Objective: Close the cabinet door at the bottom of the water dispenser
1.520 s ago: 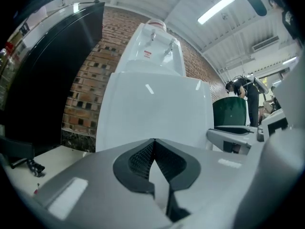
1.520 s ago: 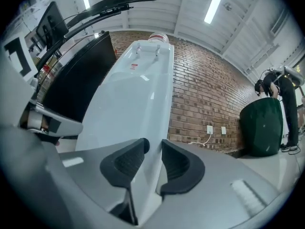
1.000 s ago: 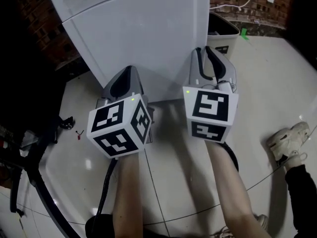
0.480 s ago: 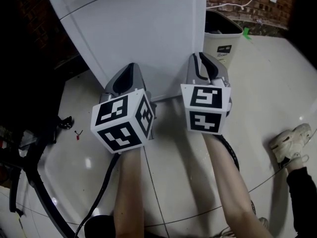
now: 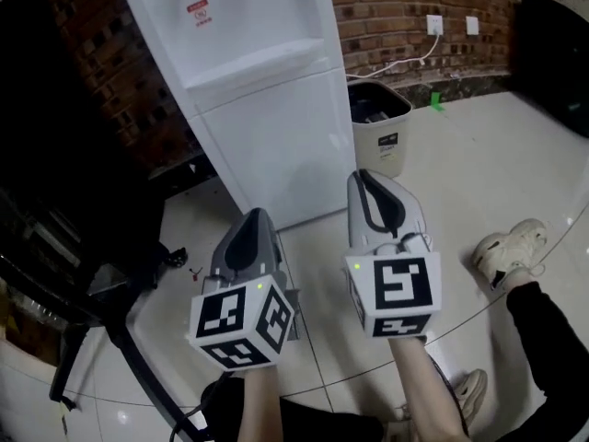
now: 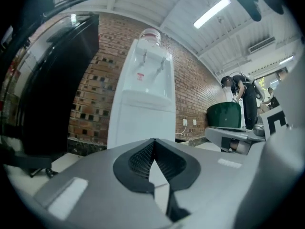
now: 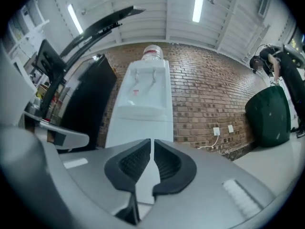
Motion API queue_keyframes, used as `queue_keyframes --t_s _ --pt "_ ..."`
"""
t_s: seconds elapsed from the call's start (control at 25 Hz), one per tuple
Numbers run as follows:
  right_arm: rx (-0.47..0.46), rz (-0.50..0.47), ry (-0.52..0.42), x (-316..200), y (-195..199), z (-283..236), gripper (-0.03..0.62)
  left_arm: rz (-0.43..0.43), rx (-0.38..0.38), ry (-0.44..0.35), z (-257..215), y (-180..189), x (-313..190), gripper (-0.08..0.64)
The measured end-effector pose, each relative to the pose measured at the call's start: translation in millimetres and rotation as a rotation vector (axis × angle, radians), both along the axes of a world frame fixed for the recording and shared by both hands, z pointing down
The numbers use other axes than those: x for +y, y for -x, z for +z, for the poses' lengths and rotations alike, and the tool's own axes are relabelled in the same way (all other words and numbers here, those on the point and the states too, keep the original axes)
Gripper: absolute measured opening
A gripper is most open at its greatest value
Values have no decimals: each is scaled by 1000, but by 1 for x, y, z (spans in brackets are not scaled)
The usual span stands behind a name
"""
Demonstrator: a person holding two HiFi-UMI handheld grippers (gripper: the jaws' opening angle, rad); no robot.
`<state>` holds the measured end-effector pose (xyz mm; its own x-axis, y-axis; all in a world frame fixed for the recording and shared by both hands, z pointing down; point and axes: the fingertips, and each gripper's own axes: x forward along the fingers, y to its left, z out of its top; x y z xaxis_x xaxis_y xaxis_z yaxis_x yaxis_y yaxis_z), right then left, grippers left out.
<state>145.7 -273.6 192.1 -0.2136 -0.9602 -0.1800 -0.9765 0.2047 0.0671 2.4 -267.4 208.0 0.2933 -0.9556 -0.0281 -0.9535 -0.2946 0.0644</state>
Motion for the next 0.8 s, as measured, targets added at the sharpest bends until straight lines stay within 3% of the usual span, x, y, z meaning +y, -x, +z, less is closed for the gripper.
queue_keyframes --t_s 0.24,0.4,0.6,0.8 --pt "-54 -100 -43 174 6 -27 3 -38 98 -59 -45 21 165 17" --pt "-187 -140 -59 250 6 -21 2 -81 126 -100 -40 21 244 17" --pt "-178 -156 -2 276 28 2 0 -30 83 -71 -17 8 277 17" --pt "-166 -153 -6 281 29 -6 0 -49 75 -83 -22 15 281 17"
